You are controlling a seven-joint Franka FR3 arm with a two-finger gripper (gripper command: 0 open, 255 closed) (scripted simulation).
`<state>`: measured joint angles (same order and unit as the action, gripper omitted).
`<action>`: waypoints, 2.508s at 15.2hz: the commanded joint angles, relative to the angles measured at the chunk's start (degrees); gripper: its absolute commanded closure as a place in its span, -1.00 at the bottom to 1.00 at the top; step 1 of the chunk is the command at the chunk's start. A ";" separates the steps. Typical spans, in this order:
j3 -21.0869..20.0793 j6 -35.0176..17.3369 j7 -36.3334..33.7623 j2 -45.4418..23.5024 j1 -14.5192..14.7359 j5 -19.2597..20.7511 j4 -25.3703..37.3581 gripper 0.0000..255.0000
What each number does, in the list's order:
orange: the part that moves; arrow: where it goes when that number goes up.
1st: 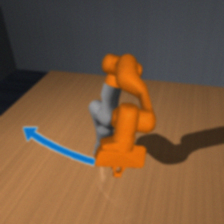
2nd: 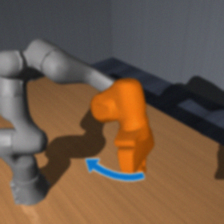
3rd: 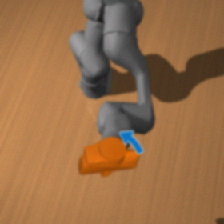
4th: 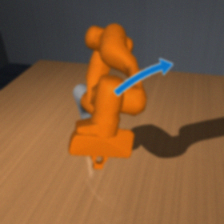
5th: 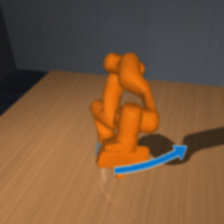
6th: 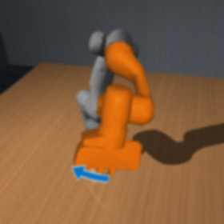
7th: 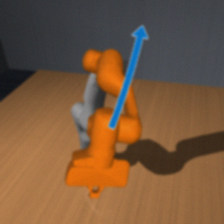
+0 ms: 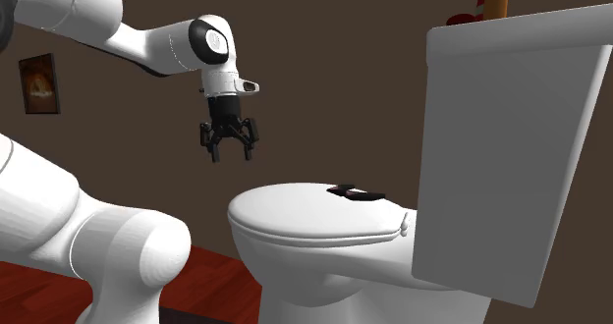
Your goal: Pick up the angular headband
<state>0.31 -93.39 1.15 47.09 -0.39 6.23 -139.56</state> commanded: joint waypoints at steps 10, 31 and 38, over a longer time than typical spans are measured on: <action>8.66 -10.77 7.25 -16.01 -2.43 2.61 6.77 -1.00; 20.64 -21.11 24.95 -53.15 -6.10 -8.93 33.72 -1.00; 20.58 -24.45 25.23 -54.04 -6.14 -9.36 31.21 1.00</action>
<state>20.89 -117.70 26.37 -6.90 -6.52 -3.10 -108.27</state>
